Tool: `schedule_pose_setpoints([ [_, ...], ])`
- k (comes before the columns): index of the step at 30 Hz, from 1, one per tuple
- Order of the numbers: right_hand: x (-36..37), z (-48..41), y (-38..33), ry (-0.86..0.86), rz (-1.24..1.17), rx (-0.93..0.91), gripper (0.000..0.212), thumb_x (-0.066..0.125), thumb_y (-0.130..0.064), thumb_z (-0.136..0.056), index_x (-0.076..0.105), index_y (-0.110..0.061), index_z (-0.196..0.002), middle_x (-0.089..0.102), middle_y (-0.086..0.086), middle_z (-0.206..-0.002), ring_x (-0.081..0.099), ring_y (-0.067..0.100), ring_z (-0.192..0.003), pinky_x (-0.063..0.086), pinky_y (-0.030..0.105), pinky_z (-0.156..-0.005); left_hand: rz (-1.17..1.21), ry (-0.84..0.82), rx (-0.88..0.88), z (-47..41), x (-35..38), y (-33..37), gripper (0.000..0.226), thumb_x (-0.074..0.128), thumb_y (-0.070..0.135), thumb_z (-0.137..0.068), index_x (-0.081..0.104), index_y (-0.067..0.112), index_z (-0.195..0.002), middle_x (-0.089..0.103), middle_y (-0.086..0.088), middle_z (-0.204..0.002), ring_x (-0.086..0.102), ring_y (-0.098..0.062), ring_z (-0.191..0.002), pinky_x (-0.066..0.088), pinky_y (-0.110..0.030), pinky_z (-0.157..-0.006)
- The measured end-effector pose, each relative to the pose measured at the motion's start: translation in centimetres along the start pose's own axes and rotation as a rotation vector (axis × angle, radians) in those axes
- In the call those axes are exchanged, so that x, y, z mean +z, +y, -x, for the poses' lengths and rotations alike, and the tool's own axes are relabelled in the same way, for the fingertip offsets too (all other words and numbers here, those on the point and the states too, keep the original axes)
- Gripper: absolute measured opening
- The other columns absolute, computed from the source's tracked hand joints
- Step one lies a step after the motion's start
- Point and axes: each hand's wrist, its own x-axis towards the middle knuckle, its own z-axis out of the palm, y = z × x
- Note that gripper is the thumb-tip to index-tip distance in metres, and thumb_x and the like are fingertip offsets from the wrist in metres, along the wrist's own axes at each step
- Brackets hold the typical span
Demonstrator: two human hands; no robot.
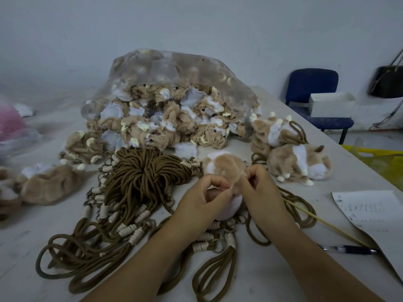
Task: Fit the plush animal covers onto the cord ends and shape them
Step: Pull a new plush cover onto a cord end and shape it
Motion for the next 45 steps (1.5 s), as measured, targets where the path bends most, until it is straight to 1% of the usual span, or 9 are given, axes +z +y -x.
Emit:
schedule_pose_setpoints([
  [5, -0.3, 0.1, -0.1, -0.157, -0.233, 0.182, 0.022, 0.058, -0.029, -0.089, 0.058, -0.007, -0.088, 0.065, 0.003, -0.068, 0.058, 0.011, -0.059, 0.049, 0.025, -0.054, -0.135, 0.044, 0.098, -0.1, -0.3, -0.1, 0.017, 0.072, 0.032, -0.084, 0.057, 0.039, -0.091, 0.061, 0.021, -0.082, 0.058, 0.003, -0.074, 0.045, -0.012, -0.065],
  [9, -0.6, 0.3, -0.3, -0.309, -0.392, 0.204, 0.011, 0.058, -0.021, -0.092, 0.057, -0.011, -0.088, 0.062, 0.004, -0.07, 0.057, 0.011, -0.061, 0.049, 0.023, -0.057, -0.18, 0.123, 0.111, -0.1, -0.9, -0.4, 0.014, 0.069, 0.034, -0.089, 0.056, 0.03, -0.083, 0.056, 0.024, -0.068, 0.049, 0.007, -0.061, 0.039, -0.009, -0.055],
  [14, -0.4, 0.7, -0.2, -0.406, -0.189, 0.03, 0.009, 0.065, -0.017, -0.089, 0.058, -0.02, -0.094, 0.06, -0.007, -0.082, 0.056, 0.006, -0.077, 0.049, 0.019, -0.069, -0.084, 0.288, -0.009, -0.7, -1.0, -0.2, 0.016, 0.067, 0.031, -0.088, 0.056, 0.023, -0.08, 0.058, 0.012, -0.068, 0.053, -0.004, -0.063, 0.045, -0.021, -0.057],
  [18, -0.2, 0.6, -0.1, -0.335, -0.057, -0.079, 0.011, 0.067, -0.025, -0.088, 0.058, -0.031, -0.086, 0.057, -0.017, -0.076, 0.051, 0.0, -0.07, 0.046, 0.016, -0.064, 0.06, 0.239, -0.069, -0.6, -1.1, 0.0, 0.017, 0.065, 0.029, -0.09, 0.06, 0.015, -0.082, 0.058, 0.012, -0.061, 0.051, -0.002, -0.056, 0.043, -0.015, -0.052],
  [22, -0.2, 0.5, 0.1, -0.299, -0.079, -0.11, 0.016, 0.065, -0.023, -0.088, 0.056, -0.035, -0.082, 0.059, -0.001, -0.077, 0.054, 0.013, -0.072, 0.048, 0.035, -0.065, 0.144, 0.152, -0.022, -0.3, -1.0, 0.2, 0.026, 0.065, 0.033, -0.086, 0.06, 0.008, -0.088, 0.06, 0.01, -0.063, 0.053, -0.001, -0.06, 0.044, -0.014, -0.054],
  [26, -0.1, 0.4, -0.1, -0.262, -0.103, -0.107, 0.024, 0.063, -0.018, -0.09, 0.054, -0.039, -0.082, 0.061, -0.006, -0.075, 0.056, 0.012, -0.071, 0.048, 0.032, -0.064, 0.167, 0.114, -0.004, -0.2, -0.8, 0.3, 0.025, 0.065, 0.03, -0.087, 0.061, 0.005, -0.09, 0.063, 0.007, -0.071, 0.057, -0.004, -0.068, 0.047, -0.016, -0.059],
  [30, -0.6, 0.3, -0.3, -0.347, -0.148, -0.053, 0.008, 0.062, -0.024, -0.091, 0.055, -0.026, -0.097, 0.064, 0.024, -0.09, 0.059, 0.044, -0.085, 0.049, 0.058, -0.078, 0.206, 0.098, 0.009, -0.1, -1.1, 0.4, 0.027, 0.065, 0.033, -0.082, 0.062, 0.008, -0.091, 0.065, 0.007, -0.074, 0.06, -0.004, -0.07, 0.049, -0.017, -0.062],
  [38, -0.2, 0.4, -0.1, -0.21, -0.152, -0.022, 0.013, 0.063, -0.025, -0.087, 0.054, -0.019, -0.079, 0.054, -0.001, -0.07, 0.049, 0.009, -0.065, 0.043, 0.022, -0.057, 0.076, -0.011, -0.007, -0.1, -1.1, -0.1, 0.009, 0.067, 0.019, -0.091, 0.059, 0.021, -0.093, 0.066, 0.009, -0.078, 0.061, -0.005, -0.075, 0.049, -0.022, -0.066],
  [45, -0.2, 0.5, -0.5, -0.282, -0.262, 0.03, 0.012, 0.063, -0.024, -0.09, 0.059, -0.014, -0.086, 0.064, 0.002, -0.077, 0.06, 0.01, -0.073, 0.051, 0.021, -0.065, -0.141, 0.144, 0.063, 0.0, -0.7, -0.5, 0.012, 0.063, 0.035, -0.091, 0.057, 0.03, -0.082, 0.059, 0.016, -0.068, 0.051, 0.003, -0.06, 0.041, -0.012, -0.053],
])
